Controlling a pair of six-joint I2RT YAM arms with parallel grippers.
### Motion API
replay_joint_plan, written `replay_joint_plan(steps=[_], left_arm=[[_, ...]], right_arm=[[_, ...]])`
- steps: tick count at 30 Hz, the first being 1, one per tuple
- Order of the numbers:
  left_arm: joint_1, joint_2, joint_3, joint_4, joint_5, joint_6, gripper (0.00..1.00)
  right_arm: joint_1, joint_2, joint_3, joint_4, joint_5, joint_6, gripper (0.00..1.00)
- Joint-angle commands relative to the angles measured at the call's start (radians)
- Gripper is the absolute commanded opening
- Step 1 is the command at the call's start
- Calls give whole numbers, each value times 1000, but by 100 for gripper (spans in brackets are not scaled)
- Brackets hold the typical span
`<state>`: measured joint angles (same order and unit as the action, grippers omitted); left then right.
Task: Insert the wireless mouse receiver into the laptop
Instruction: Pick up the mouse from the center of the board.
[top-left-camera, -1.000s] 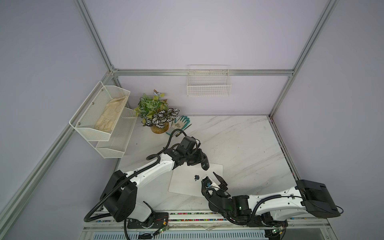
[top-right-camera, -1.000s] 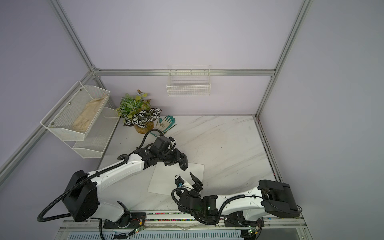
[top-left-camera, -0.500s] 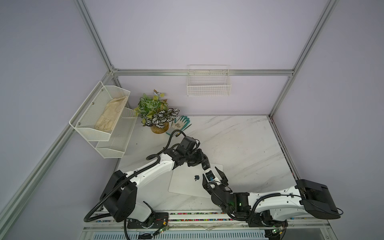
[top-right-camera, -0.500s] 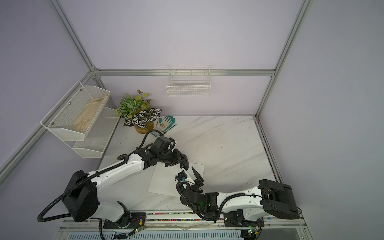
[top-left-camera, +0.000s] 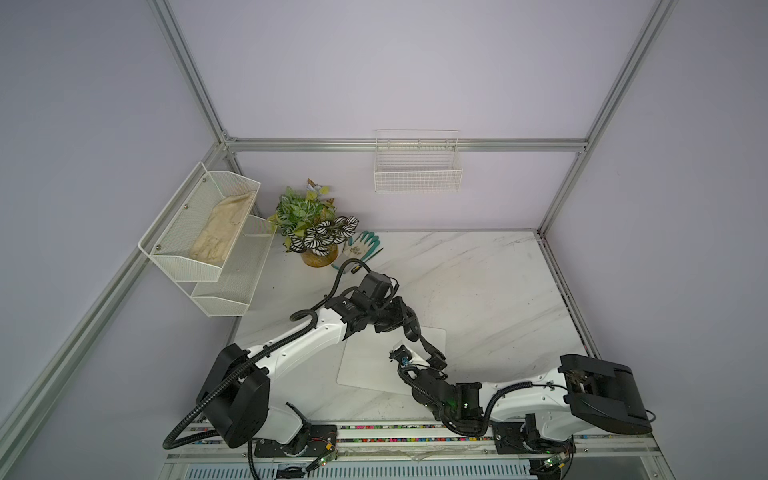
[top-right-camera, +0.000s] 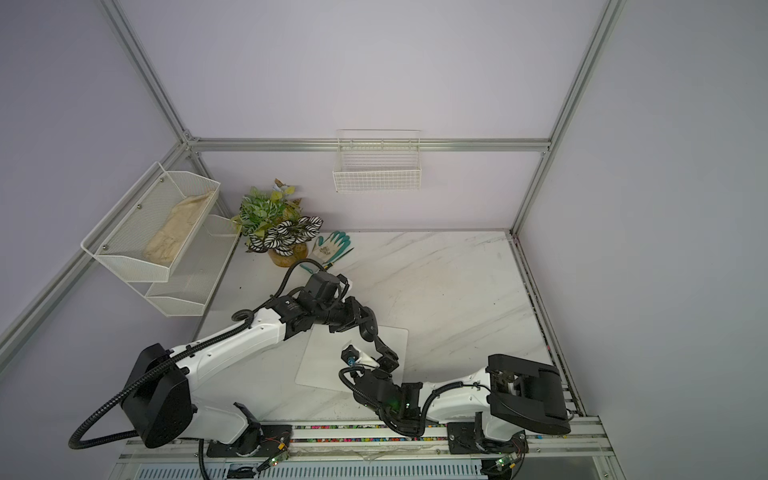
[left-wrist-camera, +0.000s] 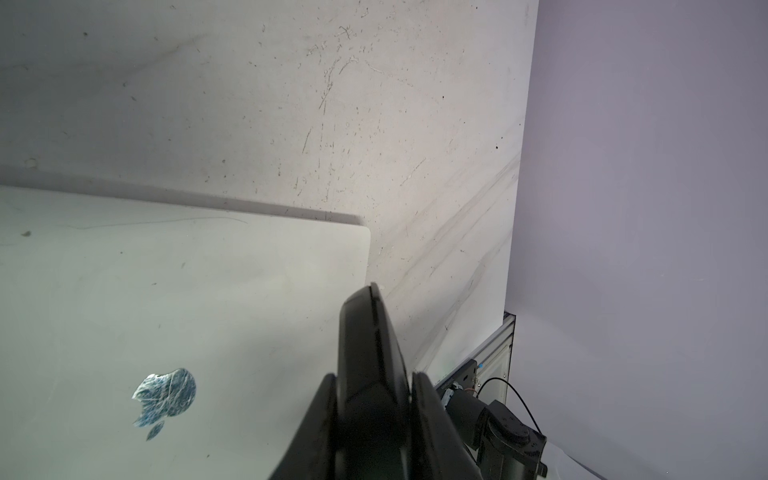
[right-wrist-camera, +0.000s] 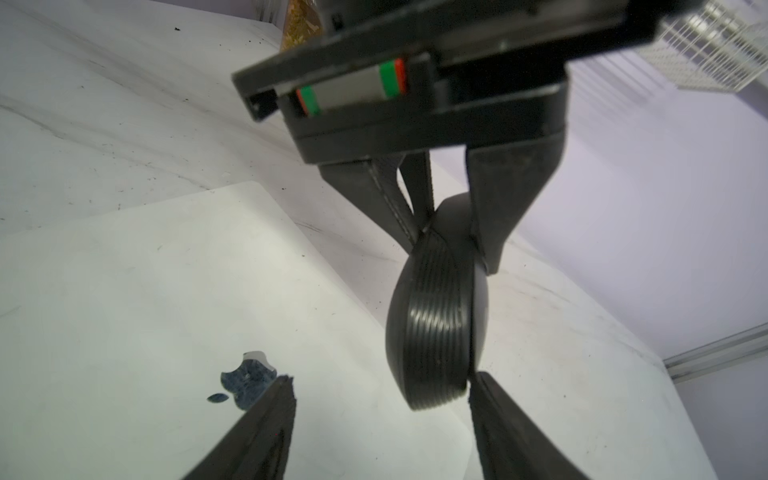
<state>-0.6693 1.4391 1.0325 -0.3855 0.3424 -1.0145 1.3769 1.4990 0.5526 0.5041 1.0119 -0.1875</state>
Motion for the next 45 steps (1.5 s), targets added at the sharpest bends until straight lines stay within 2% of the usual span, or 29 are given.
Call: replay_joint_plan(steps=[1, 5, 14, 19, 23, 29, 32, 33, 35, 36, 37, 42, 45], left_arm=[[-6, -55, 53, 28, 25, -27, 7], [-10, -60, 55, 27, 27, -32, 7], [-22, -62, 55, 26, 36, -48, 6], [-29, -63, 56, 27, 34, -49, 7], [-29, -62, 57, 27, 24, -49, 7], [-29, -58, 80, 28, 10, -36, 9], [-28, -71, 82, 35, -4, -29, 17], [-29, -76, 80, 38, -13, -26, 28], [-28, -91, 77, 44, -31, -24, 56], [-28, -99, 75, 45, -48, -25, 91], [-25, -107, 71, 55, -55, -26, 100], [-8, -143, 60, 81, -98, 12, 100], [28, -187, 60, 72, -142, 102, 100]], right_arm=[[-9, 23, 25, 151, 20, -122, 66], [-29, 41, 21, 220, 31, -178, 60], [-86, 69, 38, 258, -19, -211, 53], [-99, 91, 41, 283, -21, -232, 42], [-99, 91, 34, 284, -18, -234, 39], [-98, 61, 20, 251, -12, -220, 21], [-99, 28, 15, 227, -16, -206, 16], [-98, 14, 15, 214, -20, -197, 16], [-99, -10, 23, 168, -18, -165, 13], [-99, -25, 33, 123, -19, -140, 12], [-99, -41, 43, 78, -25, -113, 12], [-101, -123, 81, -133, -51, 29, 10], [-116, -213, 140, -380, -91, 204, 9]])
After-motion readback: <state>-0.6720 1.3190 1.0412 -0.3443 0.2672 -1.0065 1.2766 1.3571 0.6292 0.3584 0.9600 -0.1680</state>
